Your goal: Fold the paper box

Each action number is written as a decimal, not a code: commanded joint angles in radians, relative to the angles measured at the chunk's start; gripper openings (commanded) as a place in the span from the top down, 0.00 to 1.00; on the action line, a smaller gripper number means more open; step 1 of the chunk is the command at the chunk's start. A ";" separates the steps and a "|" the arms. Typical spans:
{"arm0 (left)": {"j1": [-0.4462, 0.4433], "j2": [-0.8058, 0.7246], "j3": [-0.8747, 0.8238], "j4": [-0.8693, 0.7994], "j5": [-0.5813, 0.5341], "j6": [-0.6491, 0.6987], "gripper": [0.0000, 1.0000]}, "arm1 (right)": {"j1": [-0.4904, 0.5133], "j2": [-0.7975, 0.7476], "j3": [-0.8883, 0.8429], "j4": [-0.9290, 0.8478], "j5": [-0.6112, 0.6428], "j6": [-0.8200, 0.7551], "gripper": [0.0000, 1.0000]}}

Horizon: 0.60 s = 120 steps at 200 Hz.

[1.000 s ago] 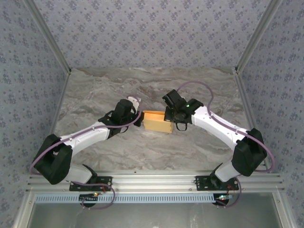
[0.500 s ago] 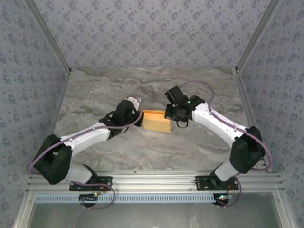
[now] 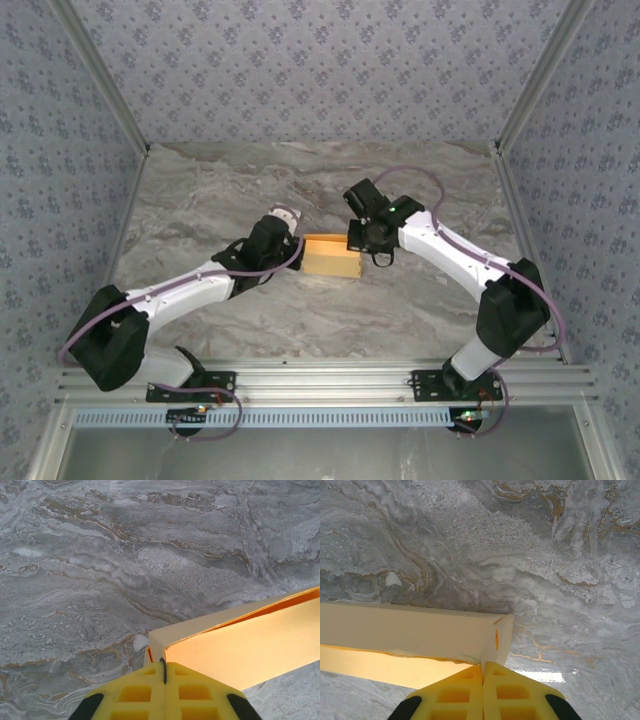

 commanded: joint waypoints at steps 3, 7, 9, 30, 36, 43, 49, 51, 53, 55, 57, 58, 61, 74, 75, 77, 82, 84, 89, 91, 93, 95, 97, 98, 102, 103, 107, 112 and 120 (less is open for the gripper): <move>-0.033 -0.029 0.001 -0.022 -0.002 -0.044 0.79 | 0.019 0.025 0.054 0.021 -0.019 -0.012 0.93; -0.034 -0.029 -0.004 -0.015 -0.002 -0.048 0.77 | 0.019 0.027 0.057 0.021 -0.019 -0.012 0.93; -0.034 -0.029 -0.006 -0.012 -0.003 -0.050 0.76 | 0.019 0.029 0.057 0.021 -0.019 -0.014 0.93; -0.033 -0.014 -0.013 -0.004 -0.006 -0.057 0.66 | 0.018 0.038 0.059 0.021 -0.018 -0.020 0.94; -0.034 -0.006 -0.013 -0.005 -0.008 -0.057 0.65 | 0.017 0.041 0.057 0.022 -0.018 -0.019 0.94; -0.033 0.002 -0.010 -0.007 -0.009 -0.057 0.65 | 0.018 0.042 0.054 0.024 -0.020 -0.018 0.94; -0.034 0.008 -0.008 -0.010 -0.012 -0.056 0.65 | 0.020 0.043 0.051 0.027 -0.022 -0.017 0.94; -0.033 0.009 -0.007 -0.011 -0.013 -0.056 0.65 | 0.018 0.043 0.050 0.027 -0.022 -0.016 0.94; -0.033 0.011 -0.007 -0.012 -0.013 -0.055 0.66 | 0.019 0.043 0.049 0.027 -0.022 -0.014 0.94; -0.032 0.014 -0.007 -0.012 -0.012 -0.055 0.66 | 0.020 0.042 0.048 0.027 -0.022 -0.013 0.94; -0.032 0.015 -0.005 -0.013 -0.011 -0.055 0.67 | 0.019 0.042 0.047 0.027 -0.022 -0.014 0.94; -0.033 0.015 -0.005 -0.014 -0.011 -0.054 0.67 | 0.019 0.042 0.047 0.028 -0.023 -0.014 0.94; -0.034 0.018 -0.004 -0.014 -0.011 -0.053 0.68 | 0.019 0.042 0.046 0.028 -0.022 -0.013 0.94; -0.033 0.025 -0.002 -0.015 -0.010 -0.052 0.71 | 0.019 0.036 0.038 0.032 -0.025 -0.011 0.94; -0.033 0.025 -0.002 -0.015 -0.011 -0.052 0.72 | 0.019 0.036 0.038 0.032 -0.025 -0.010 0.94; -0.033 0.027 -0.002 -0.015 -0.010 -0.052 0.72 | 0.020 0.035 0.036 0.033 -0.025 -0.010 0.94; -0.032 0.029 -0.002 -0.015 -0.008 -0.052 0.74 | 0.021 0.034 0.032 0.035 -0.024 -0.009 0.94; -0.033 0.030 -0.002 -0.015 -0.007 -0.052 0.75 | 0.021 0.033 0.029 0.038 -0.024 -0.008 0.94; -0.033 0.032 -0.001 -0.014 -0.006 -0.052 0.77 | 0.022 0.031 0.024 0.040 -0.026 -0.007 0.94; -0.034 0.034 -0.001 -0.013 -0.004 -0.053 0.79 | 0.022 0.030 0.020 0.042 -0.025 -0.008 0.94; -0.034 0.035 -0.001 -0.013 -0.004 -0.052 0.80 | 0.024 0.029 0.017 0.044 -0.026 -0.008 0.94; -0.035 0.034 -0.002 -0.011 -0.002 -0.053 0.82 | 0.023 0.030 0.014 0.046 -0.025 -0.007 0.94; -0.035 0.035 -0.002 -0.011 -0.002 -0.052 0.83 | 0.024 0.029 0.012 0.050 -0.026 -0.007 0.94; -0.034 0.036 -0.002 -0.010 -0.001 -0.052 0.83 | 0.024 0.028 0.011 0.050 -0.025 -0.007 0.94; -0.034 0.037 -0.002 -0.010 0.000 -0.052 0.85 | 0.026 0.028 0.002 0.055 -0.027 -0.007 0.94; -0.035 0.037 -0.002 -0.009 0.000 -0.052 0.85 | 0.026 0.028 0.001 0.056 -0.027 -0.007 0.94; -0.034 0.038 -0.002 -0.009 0.001 -0.052 0.88 | 0.025 0.028 -0.002 0.058 -0.026 -0.008 0.94; -0.035 0.036 -0.002 -0.009 0.001 -0.051 0.90 | 0.026 0.027 -0.010 0.063 -0.025 -0.008 0.94; -0.035 0.038 -0.002 -0.009 0.001 -0.051 0.92 | 0.028 0.027 -0.019 0.068 -0.025 -0.010 0.94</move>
